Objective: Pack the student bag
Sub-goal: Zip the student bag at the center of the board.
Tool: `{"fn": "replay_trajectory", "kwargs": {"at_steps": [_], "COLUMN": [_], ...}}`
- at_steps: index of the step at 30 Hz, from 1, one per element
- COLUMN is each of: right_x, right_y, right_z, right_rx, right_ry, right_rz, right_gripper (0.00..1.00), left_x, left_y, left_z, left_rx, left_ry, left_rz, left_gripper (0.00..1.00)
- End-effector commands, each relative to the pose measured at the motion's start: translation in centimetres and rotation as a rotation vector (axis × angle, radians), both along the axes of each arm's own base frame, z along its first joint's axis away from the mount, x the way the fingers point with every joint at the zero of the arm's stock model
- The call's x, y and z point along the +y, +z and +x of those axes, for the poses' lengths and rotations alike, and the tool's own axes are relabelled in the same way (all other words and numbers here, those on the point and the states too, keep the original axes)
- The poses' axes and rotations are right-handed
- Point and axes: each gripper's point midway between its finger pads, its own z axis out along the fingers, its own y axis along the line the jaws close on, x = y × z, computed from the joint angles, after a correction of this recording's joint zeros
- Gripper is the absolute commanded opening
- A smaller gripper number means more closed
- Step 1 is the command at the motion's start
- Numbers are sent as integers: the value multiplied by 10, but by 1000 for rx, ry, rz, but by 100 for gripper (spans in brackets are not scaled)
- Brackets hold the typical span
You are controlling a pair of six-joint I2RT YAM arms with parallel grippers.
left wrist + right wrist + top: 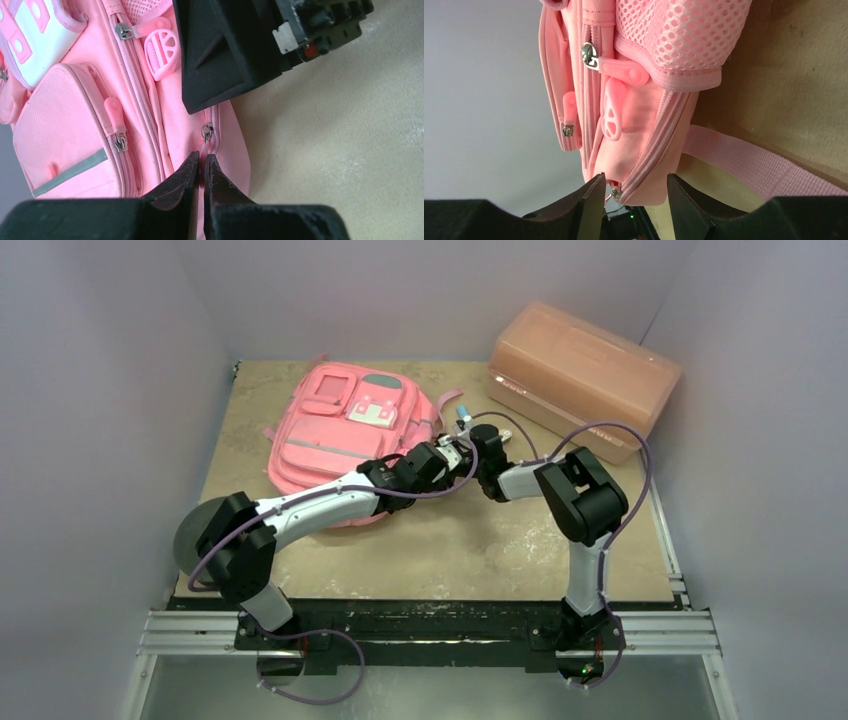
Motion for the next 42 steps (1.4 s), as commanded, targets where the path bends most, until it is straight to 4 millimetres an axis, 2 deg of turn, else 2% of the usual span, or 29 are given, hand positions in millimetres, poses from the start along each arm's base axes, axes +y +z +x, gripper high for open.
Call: {"fn": "replay_trajectory", "kwargs": {"at_steps": [1, 4, 8, 11, 17, 22, 24, 25, 28, 29, 30, 31, 32, 34, 37, 38, 42], "right_x": [13, 16, 17, 15, -14, -39, -40, -42, -44, -45, -46, -49, -53, -61, -61, -57, -20], "right_y": [23, 18, 9, 7, 5, 12, 16, 8, 10, 14, 17, 18, 18, 20, 34, 45, 59], "right_z": [10, 15, 23, 37, 81, 117, 128, 131, 142, 141, 139, 135, 132, 117, 86, 74, 18], "right_rx": [-24, -7, 21, 31, 5, -64, -112, -97, -169, -195, -217, -229, -243, -252, -255, -249, -215], "right_ry": [-3, -12, -44, -60, -94, -85, -40, -18, 20, 27, 30, 34, 26, 14, -8, -15, 56], "right_rz": [106, 117, 138, 155, 123, 62, 43, -1, -108, -129, -157, -200, -256, -313, -252, -209, -56], "right_gripper": [52, 46, 17, 2, 0, 0, 0, 0, 0, 0, 12, 29, 40, 53, 59, 60, 61], "left_x": [-19, -18, -18, -11, 27, 55, 63, 65, 61, 57, 52, 46, 40, 27, 10, 6, -2], "left_y": [15, 13, 13, 11, -5, -8, -5, -3, 7, 9, 14, 20, 24, 33, 42, 44, 47], "left_z": [8, 8, 8, 7, -5, -20, -26, -29, -37, -39, -39, -38, -37, -34, -31, -30, -30], "left_rx": [-45, -46, -55, -76, -88, -91, -86, -85, -73, -68, -67, -70, -71, -72, -72, -71, -53], "left_ry": [-64, -67, -83, -83, -10, 42, 66, 73, 73, 69, 66, 64, 62, 50, 29, 24, 6], "left_rz": [-36, -28, -19, 25, 141, 178, 177, 166, 87, 57, 23, -11, -42, -105, -174, -187, -204], "left_gripper": [0, 0, 0, 0, 0, 0, 0, 0, 0, 0, 0, 0, 0, 0, 0, 0, 0]}}
